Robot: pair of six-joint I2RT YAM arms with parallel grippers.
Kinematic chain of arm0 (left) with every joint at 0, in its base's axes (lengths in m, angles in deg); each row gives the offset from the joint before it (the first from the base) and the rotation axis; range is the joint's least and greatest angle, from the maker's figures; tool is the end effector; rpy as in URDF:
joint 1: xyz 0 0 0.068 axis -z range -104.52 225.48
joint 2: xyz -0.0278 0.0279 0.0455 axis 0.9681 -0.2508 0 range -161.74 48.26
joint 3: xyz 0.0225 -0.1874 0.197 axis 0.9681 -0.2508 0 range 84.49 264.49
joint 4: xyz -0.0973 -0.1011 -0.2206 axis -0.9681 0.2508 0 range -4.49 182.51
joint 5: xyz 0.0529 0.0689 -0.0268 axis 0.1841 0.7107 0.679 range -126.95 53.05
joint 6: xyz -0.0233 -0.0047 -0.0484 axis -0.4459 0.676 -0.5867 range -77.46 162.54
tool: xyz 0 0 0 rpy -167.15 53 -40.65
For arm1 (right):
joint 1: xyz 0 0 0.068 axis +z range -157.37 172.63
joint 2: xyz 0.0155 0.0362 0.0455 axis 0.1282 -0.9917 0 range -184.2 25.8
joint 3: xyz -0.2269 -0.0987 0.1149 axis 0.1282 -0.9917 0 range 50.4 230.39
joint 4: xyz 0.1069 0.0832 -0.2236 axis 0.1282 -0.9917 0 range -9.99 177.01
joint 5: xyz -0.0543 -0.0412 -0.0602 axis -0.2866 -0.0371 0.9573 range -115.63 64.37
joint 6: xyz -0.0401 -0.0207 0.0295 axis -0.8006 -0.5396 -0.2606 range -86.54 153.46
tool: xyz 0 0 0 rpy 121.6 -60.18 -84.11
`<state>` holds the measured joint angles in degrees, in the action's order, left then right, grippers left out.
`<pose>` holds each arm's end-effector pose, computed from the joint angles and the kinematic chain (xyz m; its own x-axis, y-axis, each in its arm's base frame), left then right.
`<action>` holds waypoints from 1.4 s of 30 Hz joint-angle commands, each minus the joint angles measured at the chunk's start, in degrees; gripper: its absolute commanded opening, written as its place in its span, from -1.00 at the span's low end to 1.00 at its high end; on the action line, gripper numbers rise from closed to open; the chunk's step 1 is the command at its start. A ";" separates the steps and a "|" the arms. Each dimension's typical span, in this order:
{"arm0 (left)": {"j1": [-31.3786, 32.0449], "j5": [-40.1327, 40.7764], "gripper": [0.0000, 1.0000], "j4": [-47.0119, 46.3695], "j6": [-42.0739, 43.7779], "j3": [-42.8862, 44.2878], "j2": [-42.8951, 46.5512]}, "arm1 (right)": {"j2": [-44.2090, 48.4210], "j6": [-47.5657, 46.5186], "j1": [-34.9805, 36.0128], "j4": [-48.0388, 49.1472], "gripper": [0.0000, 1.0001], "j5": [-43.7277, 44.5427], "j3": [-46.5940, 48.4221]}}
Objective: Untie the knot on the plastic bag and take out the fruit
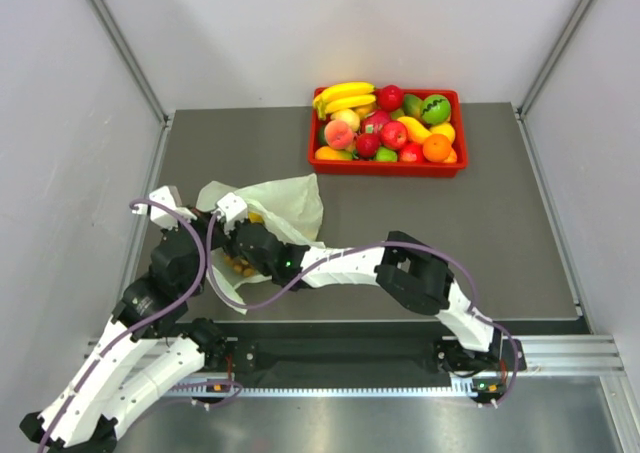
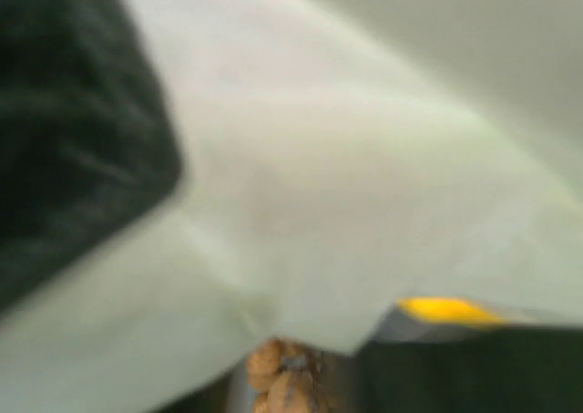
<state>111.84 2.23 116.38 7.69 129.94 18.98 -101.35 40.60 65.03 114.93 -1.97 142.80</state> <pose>0.0992 -0.0451 0.3427 -0.1491 -0.4403 -0.8854 -0.1435 0.8956 -0.4212 0.1711 0.4921 0.2209 -0.1292 -0.0307 -0.9911 -0.7423 0.6658 0.0761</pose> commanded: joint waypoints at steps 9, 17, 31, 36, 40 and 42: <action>1.61 -9.65 -1.00 -0.73 -1.19 -0.71 0.63 | 14.11 0.77 -2.44 6.70 -1.00 2.18 -20.90; 1.61 -9.82 -1.00 -1.16 -1.45 -2.03 0.80 | 31.85 1.47 -1.30 9.26 -1.00 -5.53 -37.46; 1.61 -10.79 -1.00 -4.24 -1.27 -1.95 -1.66 | 54.18 1.83 -1.30 -10.07 -1.00 -40.95 -39.93; 1.61 -11.75 -1.00 -5.03 -1.27 -2.21 -2.54 | 63.85 3.67 -2.52 -12.63 -1.00 -50.29 -39.75; 1.52 -12.72 -1.00 -5.65 -1.27 -2.82 -2.98 | 72.29 2.89 -6.99 -19.19 -1.00 -45.65 -38.00; 1.61 -13.16 -1.00 -5.65 -1.36 -3.00 -3.24 | 74.23 2.36 -9.20 -22.20 -1.00 -40.29 -36.07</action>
<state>113.32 -9.60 114.70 6.46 127.63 16.14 -30.67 43.48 59.20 96.70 -46.01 101.94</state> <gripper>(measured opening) 0.010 0.026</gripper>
